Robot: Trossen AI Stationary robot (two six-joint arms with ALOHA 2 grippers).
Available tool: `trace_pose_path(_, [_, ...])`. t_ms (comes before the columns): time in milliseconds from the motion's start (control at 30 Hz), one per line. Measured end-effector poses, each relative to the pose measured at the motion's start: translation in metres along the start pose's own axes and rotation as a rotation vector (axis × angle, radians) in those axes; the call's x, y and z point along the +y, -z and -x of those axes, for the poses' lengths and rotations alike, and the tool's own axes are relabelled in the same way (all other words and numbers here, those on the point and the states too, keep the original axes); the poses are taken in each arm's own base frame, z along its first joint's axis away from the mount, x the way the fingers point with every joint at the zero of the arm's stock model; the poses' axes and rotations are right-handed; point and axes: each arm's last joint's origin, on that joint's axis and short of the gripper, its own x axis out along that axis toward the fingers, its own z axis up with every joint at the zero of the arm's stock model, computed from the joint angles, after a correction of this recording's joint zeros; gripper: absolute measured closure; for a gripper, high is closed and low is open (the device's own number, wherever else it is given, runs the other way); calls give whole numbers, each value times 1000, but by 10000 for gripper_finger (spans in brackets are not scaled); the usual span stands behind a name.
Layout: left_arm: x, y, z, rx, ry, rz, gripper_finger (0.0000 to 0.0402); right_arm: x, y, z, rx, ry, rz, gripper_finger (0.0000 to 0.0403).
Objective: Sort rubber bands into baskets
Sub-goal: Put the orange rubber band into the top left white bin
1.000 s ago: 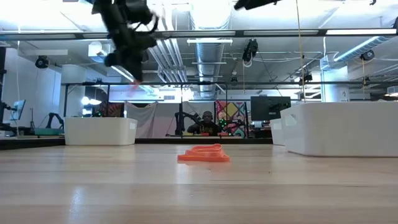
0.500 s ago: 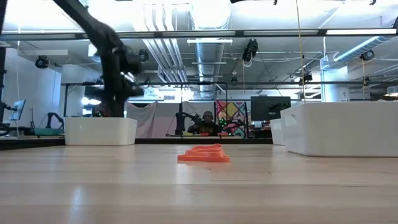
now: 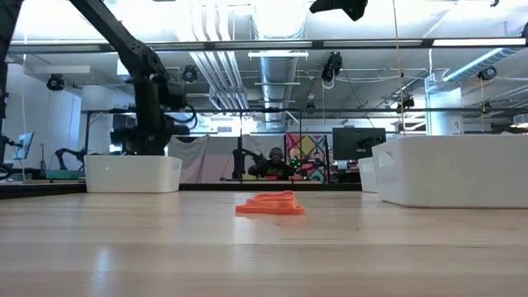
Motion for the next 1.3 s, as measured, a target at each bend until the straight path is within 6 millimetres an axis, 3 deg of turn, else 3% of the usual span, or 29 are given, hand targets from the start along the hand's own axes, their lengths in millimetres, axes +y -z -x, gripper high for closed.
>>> trace_pose_path(133, [-10, 7, 41, -110, 50, -62, 231, -1, 1, 0, 13, 5, 3, 172])
trace_pose_path(233, [-25, 24, 80, -224, 118, -141, 189, 0, 1, 0, 14, -1, 12, 172])
trace_pose_path(367, [-54, 71, 124, -334, 245, -333, 164, 8, 3, 1, 27, -48, 69, 172])
trace_pose_path(500, [-91, 130, 137, -368, 343, -550, 163, 25, 10, 7, 67, -106, 96, 172])
trace_pose_path(633, [-127, 184, 118, -391, 353, -699, 164, 40, 19, 16, 112, -103, 110, 172])
trace_pose_path(767, [-163, 216, 92, -468, 498, -749, 164, 49, 24, 26, 123, -71, 76, 172])
trace_pose_path(1033, [-192, 224, 14, -475, 482, -701, 170, 52, 28, 32, 140, -54, -28, 172])
trace_pose_path(1300, [-213, 228, -30, -495, 477, -775, 171, 52, 28, 32, 128, -13, -89, 172])
